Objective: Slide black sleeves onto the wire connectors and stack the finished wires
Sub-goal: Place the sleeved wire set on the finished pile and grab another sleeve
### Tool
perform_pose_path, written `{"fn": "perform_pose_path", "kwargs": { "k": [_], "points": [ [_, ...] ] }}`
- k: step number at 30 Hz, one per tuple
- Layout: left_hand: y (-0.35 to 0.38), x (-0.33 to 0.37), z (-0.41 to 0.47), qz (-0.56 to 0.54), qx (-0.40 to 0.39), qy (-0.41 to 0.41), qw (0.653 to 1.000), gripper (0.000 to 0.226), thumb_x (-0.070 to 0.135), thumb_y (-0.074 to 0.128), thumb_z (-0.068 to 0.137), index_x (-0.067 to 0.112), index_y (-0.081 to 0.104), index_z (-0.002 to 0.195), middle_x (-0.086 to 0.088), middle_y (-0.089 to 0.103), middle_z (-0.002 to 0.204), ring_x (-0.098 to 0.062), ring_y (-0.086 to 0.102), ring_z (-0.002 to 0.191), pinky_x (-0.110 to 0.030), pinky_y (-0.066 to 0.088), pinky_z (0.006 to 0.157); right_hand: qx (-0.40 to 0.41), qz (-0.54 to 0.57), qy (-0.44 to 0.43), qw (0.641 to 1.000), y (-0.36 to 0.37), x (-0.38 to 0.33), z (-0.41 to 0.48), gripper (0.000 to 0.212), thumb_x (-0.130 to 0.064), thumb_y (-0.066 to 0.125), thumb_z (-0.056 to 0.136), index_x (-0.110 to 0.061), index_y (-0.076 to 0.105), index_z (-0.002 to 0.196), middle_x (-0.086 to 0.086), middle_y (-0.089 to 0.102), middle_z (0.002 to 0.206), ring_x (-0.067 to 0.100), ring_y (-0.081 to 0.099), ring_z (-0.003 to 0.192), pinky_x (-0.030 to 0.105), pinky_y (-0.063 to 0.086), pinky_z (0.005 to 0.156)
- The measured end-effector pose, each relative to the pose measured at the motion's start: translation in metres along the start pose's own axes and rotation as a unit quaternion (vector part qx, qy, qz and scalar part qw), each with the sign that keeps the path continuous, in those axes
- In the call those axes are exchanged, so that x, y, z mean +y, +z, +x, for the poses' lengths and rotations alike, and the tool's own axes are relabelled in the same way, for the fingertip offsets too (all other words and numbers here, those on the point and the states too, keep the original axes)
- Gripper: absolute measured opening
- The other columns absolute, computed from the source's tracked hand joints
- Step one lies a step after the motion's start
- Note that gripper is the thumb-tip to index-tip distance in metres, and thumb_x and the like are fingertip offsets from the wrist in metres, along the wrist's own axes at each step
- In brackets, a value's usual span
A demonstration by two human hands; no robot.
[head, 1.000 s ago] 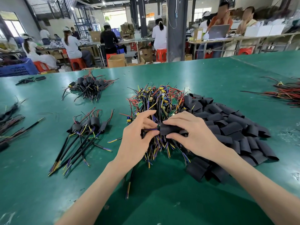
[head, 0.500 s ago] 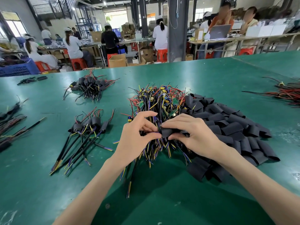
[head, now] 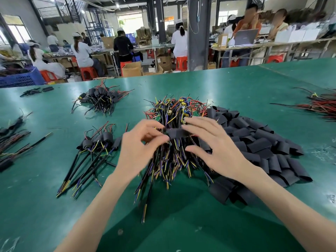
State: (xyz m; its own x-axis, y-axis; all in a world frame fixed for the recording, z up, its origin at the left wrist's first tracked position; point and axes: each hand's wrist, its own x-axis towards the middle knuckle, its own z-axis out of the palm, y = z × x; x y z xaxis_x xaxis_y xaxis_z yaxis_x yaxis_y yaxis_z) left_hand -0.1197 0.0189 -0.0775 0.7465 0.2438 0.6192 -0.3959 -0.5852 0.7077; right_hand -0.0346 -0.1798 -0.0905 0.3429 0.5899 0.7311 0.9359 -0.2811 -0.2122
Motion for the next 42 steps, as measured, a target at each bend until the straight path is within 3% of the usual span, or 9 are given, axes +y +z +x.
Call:
{"fn": "perform_pose_path", "kwargs": {
  "k": [6, 10, 14, 17, 21, 28, 33, 37, 42],
  "points": [
    [-0.059, -0.032, 0.024, 0.103, 0.276, 0.021, 0.956, 0.018, 0.015, 0.06, 0.089, 0.033, 0.059, 0.09, 0.018, 0.062, 0.078, -0.003, 0.057, 0.065, -0.02, 0.048, 0.062, 0.089, -0.083, 0.095, 0.988, -0.009, 0.013, 0.002, 0.035, -0.019, 0.06, 0.087, -0.01, 0.06, 0.121, 0.003, 0.056, 0.128, 0.025, 0.048, 0.12, 0.045, 0.038, 0.098],
    [-0.087, -0.078, 0.022, 0.312, 0.205, -0.148, 0.916, 0.033, -0.007, 0.047, 0.086, 0.005, 0.063, 0.112, -0.02, 0.064, 0.104, -0.039, 0.057, 0.096, -0.042, 0.042, 0.087, 0.086, -0.127, 0.147, 0.977, -0.007, 0.02, -0.001, 0.033, -0.014, 0.063, 0.086, -0.011, 0.06, 0.118, 0.004, 0.057, 0.124, 0.024, 0.047, 0.117, 0.039, 0.034, 0.092],
    [-0.085, -0.095, 0.008, 0.441, 0.095, -0.281, 0.847, 0.041, -0.006, 0.053, 0.078, 0.005, 0.064, 0.115, -0.027, 0.062, 0.11, -0.043, 0.05, 0.106, -0.044, 0.039, 0.087, 0.054, -0.163, 0.2, 0.965, -0.005, 0.026, -0.004, 0.03, -0.012, 0.065, 0.084, -0.011, 0.063, 0.113, 0.004, 0.058, 0.121, 0.027, 0.048, 0.116, 0.041, 0.033, 0.093],
    [-0.073, -0.09, 0.01, 0.499, 0.15, -0.255, 0.814, 0.028, 0.001, 0.057, 0.079, 0.004, 0.067, 0.104, -0.028, 0.055, 0.111, -0.041, 0.041, 0.109, -0.045, 0.03, 0.087, 0.044, -0.179, 0.223, 0.957, -0.007, 0.03, -0.005, 0.026, -0.011, 0.064, 0.083, -0.01, 0.064, 0.109, 0.006, 0.058, 0.119, 0.03, 0.048, 0.114, 0.043, 0.034, 0.091],
    [-0.04, -0.082, 0.035, 0.459, 0.111, -0.13, 0.872, 0.022, 0.009, 0.057, 0.085, 0.006, 0.066, 0.105, -0.024, 0.061, 0.107, -0.041, 0.049, 0.103, -0.046, 0.037, 0.086, 0.022, -0.221, 0.263, 0.939, -0.012, 0.034, -0.006, 0.03, -0.007, 0.058, 0.083, -0.009, 0.062, 0.113, 0.009, 0.055, 0.119, 0.032, 0.045, 0.113, 0.045, 0.035, 0.091],
    [0.022, -0.094, 0.071, 0.366, -0.069, -0.28, 0.885, 0.034, 0.024, 0.059, 0.092, -0.005, 0.06, 0.11, -0.028, 0.062, 0.111, -0.042, 0.058, 0.105, -0.041, 0.046, 0.086, -0.042, -0.238, 0.329, 0.913, -0.022, 0.045, -0.009, 0.049, 0.002, 0.052, 0.075, -0.014, 0.054, 0.122, 0.008, 0.049, 0.122, 0.031, 0.039, 0.112, 0.042, 0.032, 0.089],
    [0.02, -0.092, 0.077, 0.288, 0.0, -0.323, 0.901, 0.015, 0.006, 0.058, 0.081, 0.001, 0.057, 0.067, -0.018, 0.055, 0.071, -0.035, 0.052, 0.074, -0.031, 0.039, 0.066, -0.075, -0.151, 0.289, 0.942, -0.018, 0.045, -0.004, 0.034, -0.007, 0.049, 0.088, -0.019, 0.059, 0.118, 0.003, 0.057, 0.118, 0.027, 0.044, 0.112, 0.04, 0.032, 0.091],
    [0.003, -0.075, 0.083, 0.272, 0.12, -0.244, 0.923, 0.02, 0.006, 0.051, 0.087, -0.012, 0.061, 0.085, -0.033, 0.059, 0.086, -0.043, 0.055, 0.094, -0.038, 0.038, 0.071, -0.099, -0.143, 0.25, 0.953, -0.006, 0.033, -0.004, 0.03, -0.038, 0.052, 0.092, -0.021, 0.062, 0.114, -0.002, 0.062, 0.113, 0.022, 0.045, 0.115, 0.036, 0.027, 0.096],
    [-0.011, -0.029, 0.084, 0.222, 0.175, -0.046, 0.958, 0.03, -0.006, 0.043, 0.091, 0.0, 0.06, 0.115, -0.022, 0.051, 0.106, -0.013, 0.041, 0.088, -0.022, 0.038, 0.087, -0.165, -0.211, 0.266, 0.926, 0.009, 0.025, -0.007, 0.043, -0.056, 0.042, 0.09, -0.02, 0.058, 0.106, -0.002, 0.061, 0.103, 0.022, 0.042, 0.108, 0.038, 0.028, 0.092]
  ]
}}
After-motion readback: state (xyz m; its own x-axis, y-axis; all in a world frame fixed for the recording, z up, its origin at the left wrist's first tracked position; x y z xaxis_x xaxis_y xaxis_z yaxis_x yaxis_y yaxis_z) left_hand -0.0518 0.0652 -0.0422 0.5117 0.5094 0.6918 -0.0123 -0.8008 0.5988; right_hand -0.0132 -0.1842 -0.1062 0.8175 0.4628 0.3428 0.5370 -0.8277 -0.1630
